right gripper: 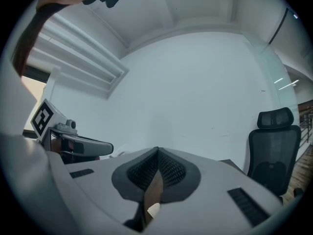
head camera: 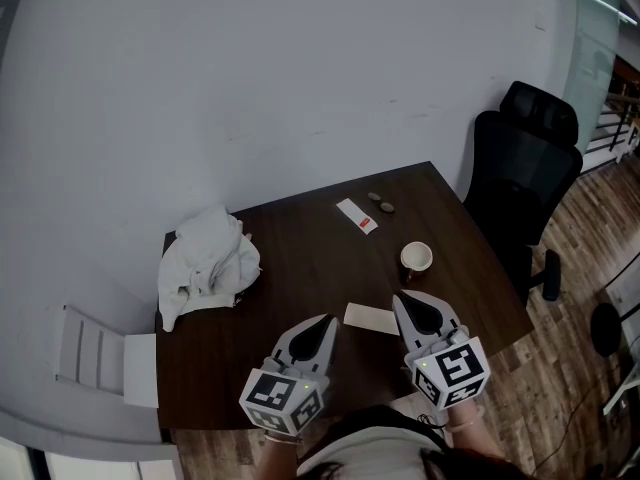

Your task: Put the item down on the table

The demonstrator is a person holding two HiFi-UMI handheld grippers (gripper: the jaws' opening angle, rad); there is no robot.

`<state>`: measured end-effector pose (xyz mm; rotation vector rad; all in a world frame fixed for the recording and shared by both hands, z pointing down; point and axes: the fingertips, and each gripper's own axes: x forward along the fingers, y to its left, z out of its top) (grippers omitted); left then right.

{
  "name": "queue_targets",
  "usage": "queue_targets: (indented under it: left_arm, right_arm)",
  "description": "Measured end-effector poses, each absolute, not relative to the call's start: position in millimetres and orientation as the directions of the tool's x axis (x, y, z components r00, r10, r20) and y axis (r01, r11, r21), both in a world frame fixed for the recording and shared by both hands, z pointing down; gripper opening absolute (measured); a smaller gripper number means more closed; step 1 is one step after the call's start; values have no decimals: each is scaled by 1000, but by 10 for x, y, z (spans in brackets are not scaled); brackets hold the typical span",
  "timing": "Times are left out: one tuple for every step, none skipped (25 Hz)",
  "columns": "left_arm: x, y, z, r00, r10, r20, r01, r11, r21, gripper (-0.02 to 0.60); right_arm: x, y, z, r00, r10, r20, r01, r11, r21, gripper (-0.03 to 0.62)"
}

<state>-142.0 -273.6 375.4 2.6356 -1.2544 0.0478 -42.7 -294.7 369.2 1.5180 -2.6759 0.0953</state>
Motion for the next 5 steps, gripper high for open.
queue_targets:
  left_arm:
    - [-1418,-2743,3753,635,-763,123,-770,-611,185,18]
    - [-1417,-2750,3751,635,-763,123,-770,-611,184,18]
    - [-1417,-2757,3747,635,-763,122,-770,-611,184,18]
    - [-1419,-2765,3743,634,-764,121,-771,-610,183,18]
    - [-1422,-2772,3739,633,-765,121,-771,-610,183,18]
  right_arm:
    - [-426,-2958,3705,-510,-856,89,-860,510,-18,6]
    - [-428,-2967,3714,-509,-856,91,-860,510,-15,6]
    - [-433,-2976,3717,-508,-856,90,-860,509,-12,6]
    - [-439,-2985,3717,-508,-857,89,-860,510,-9,6]
    - [-446,-2995,3716,-509,-856,87,-860,510,-6,6]
